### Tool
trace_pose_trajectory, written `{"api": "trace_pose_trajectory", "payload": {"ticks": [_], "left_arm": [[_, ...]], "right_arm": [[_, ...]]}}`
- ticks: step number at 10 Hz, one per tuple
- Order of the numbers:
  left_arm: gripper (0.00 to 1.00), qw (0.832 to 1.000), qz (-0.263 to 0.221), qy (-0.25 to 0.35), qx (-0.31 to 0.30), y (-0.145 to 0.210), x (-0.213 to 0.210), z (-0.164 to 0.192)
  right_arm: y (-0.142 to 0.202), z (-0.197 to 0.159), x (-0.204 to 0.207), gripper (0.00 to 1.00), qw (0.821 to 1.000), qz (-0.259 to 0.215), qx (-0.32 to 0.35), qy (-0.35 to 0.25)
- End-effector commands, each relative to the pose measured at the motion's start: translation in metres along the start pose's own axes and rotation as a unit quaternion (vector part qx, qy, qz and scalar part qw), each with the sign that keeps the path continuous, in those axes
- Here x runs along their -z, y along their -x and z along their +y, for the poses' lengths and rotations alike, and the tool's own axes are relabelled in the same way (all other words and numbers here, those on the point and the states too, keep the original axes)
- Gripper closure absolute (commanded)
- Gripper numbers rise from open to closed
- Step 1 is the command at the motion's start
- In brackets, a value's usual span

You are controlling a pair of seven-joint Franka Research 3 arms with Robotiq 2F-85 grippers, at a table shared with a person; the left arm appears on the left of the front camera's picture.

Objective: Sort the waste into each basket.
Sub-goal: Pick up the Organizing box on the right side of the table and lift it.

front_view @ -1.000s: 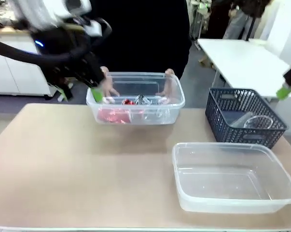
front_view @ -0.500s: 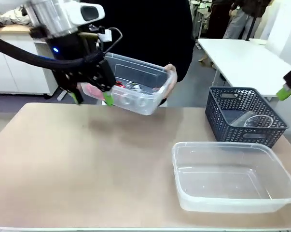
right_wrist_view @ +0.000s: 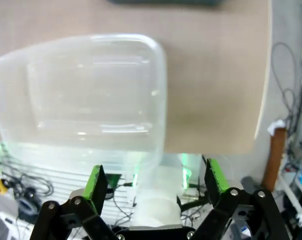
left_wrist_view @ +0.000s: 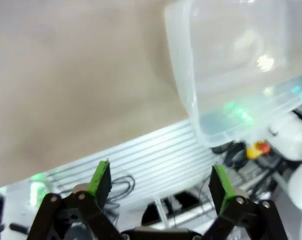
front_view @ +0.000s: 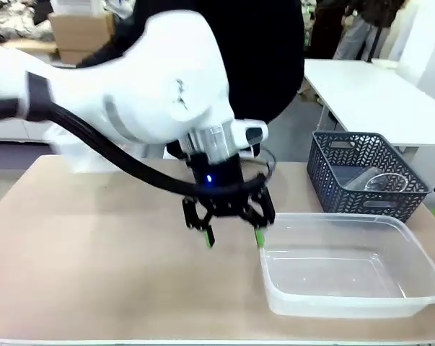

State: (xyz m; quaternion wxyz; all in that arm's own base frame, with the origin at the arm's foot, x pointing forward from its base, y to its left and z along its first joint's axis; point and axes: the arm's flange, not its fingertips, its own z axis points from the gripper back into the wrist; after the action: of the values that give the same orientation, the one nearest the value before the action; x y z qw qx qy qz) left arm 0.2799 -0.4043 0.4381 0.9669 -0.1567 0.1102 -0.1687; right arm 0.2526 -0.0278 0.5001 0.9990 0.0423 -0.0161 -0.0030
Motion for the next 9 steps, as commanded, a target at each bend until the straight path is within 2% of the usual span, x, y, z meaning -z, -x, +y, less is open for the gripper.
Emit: {"api": "trace_pose_trajectory", "payload": {"ticks": [1,3,4,5,6,7,9], "left_arm": [[0.00,0.999,-0.040,0.003,-0.016,0.001,-0.024,0.008],[0.00,0.999,-0.040,0.003,-0.016,0.001,-0.024,0.008],[0.00,1.000,-0.007,0.004,-0.003,-0.004,-0.006,0.001],[0.00,1.000,-0.007,0.019,0.011,-0.007,0.008,-0.006],[0.00,1.000,-0.023,0.015,0.006,-0.013,0.031,-0.008],[0.00,1.000,-0.007,0.025,-0.004,-0.022,0.045,-0.009],[0.00,0.997,-0.055,0.017,-0.045,-0.038,0.063,-0.013]], "right_arm": [[-0.002,0.011,-0.001,0.00,1.000,-0.005,-0.020,-0.011],[-0.002,0.011,-0.001,0.00,1.000,-0.005,-0.020,-0.011],[-0.002,0.011,-0.001,0.00,1.000,-0.005,-0.020,-0.011],[0.000,0.006,-0.001,0.00,1.000,-0.001,-0.011,-0.002],[-0.004,0.004,0.029,0.00,0.999,0.030,-0.032,-0.023],[-0.003,0.002,0.049,0.00,0.999,0.042,-0.024,-0.024],[-0.001,-0.009,0.079,0.00,0.997,0.072,-0.002,-0.026]]}}
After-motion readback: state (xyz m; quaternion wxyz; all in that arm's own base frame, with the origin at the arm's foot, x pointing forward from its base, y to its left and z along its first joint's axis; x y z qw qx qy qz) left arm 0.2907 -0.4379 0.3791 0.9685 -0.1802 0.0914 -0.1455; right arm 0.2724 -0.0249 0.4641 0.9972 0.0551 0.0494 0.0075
